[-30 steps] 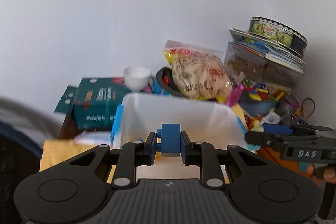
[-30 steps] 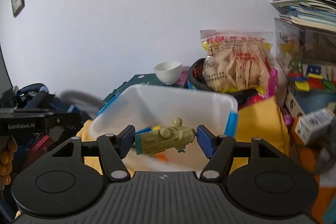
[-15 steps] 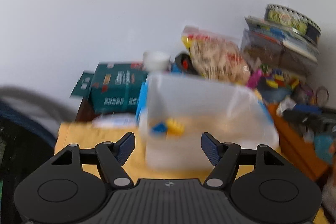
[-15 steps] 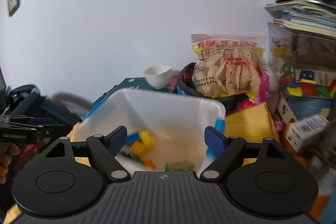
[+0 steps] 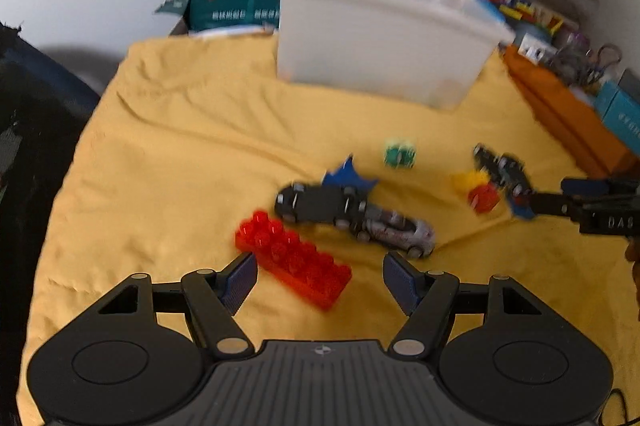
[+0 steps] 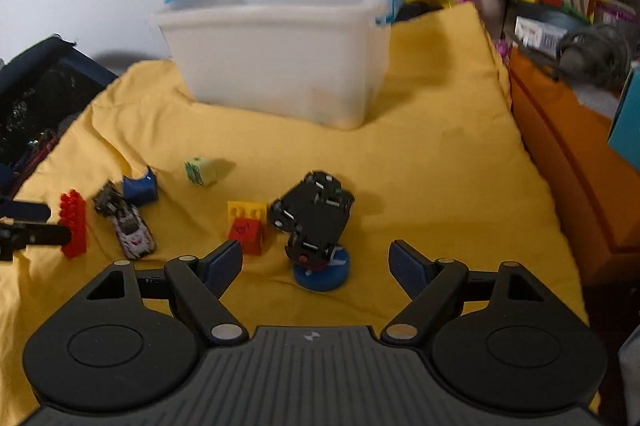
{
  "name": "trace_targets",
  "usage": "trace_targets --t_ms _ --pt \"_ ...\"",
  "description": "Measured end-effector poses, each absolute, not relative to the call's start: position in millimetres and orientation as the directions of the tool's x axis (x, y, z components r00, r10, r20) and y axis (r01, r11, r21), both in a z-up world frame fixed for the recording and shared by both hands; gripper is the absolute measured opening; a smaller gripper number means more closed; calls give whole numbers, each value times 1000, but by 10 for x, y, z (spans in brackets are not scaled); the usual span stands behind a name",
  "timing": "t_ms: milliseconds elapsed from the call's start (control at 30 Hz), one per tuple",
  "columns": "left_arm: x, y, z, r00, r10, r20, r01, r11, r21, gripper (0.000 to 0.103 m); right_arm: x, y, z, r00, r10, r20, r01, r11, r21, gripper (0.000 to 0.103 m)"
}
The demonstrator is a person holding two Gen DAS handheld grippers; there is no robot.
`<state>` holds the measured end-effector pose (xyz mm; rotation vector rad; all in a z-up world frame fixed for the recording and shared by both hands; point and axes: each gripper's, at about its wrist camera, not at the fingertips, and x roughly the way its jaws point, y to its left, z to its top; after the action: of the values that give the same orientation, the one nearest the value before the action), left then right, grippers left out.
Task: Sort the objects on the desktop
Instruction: 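Move both open grippers back down toward the toys on the blanket, then grasp the tall red brick with the left gripper while the right grasps a black toy car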
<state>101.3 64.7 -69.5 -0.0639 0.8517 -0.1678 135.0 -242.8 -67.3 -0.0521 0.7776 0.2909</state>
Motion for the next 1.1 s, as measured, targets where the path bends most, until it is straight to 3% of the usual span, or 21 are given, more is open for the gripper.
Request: trace_targets --t_ms 133,200,267,333,433,500,733,900,1100 --pt "1087 628 -816 633 -144 -761 56 988 -141 73 1493 -2400 -661 693 214 -689 -252 967 47 76" --pt "1157 640 -863 621 -168 -766 58 984 -169 72 1594 -2394 -703 674 214 -707 -252 966 53 65" --pt "1179 598 -901 628 -150 -763 77 988 -131 67 1683 -2386 -759 643 228 -731 -260 963 72 38" --pt "1174 576 -892 632 -155 -759 105 988 -115 51 1704 -2386 -772 636 237 -734 -274 959 72 33" --pt "1155 604 -874 638 -166 -752 119 986 -116 40 1662 -2411 -732 647 247 -721 -277 958 79 33" --pt "1134 625 -844 646 -164 -745 124 986 -110 38 1617 -2444 -682 661 253 -706 -268 959 92 33" --pt "1064 667 -628 699 -182 -692 170 982 -87 36 1463 -2478 -450 698 298 -651 -293 949 120 33" --pt "1067 725 -634 698 -174 -695 145 984 -100 28 1402 -2469 -426 698 317 -642 -300 944 139 33" --pt "1165 799 -826 666 -131 -734 83 991 -102 29 1292 -2455 -537 670 329 -666 -307 939 154 33"
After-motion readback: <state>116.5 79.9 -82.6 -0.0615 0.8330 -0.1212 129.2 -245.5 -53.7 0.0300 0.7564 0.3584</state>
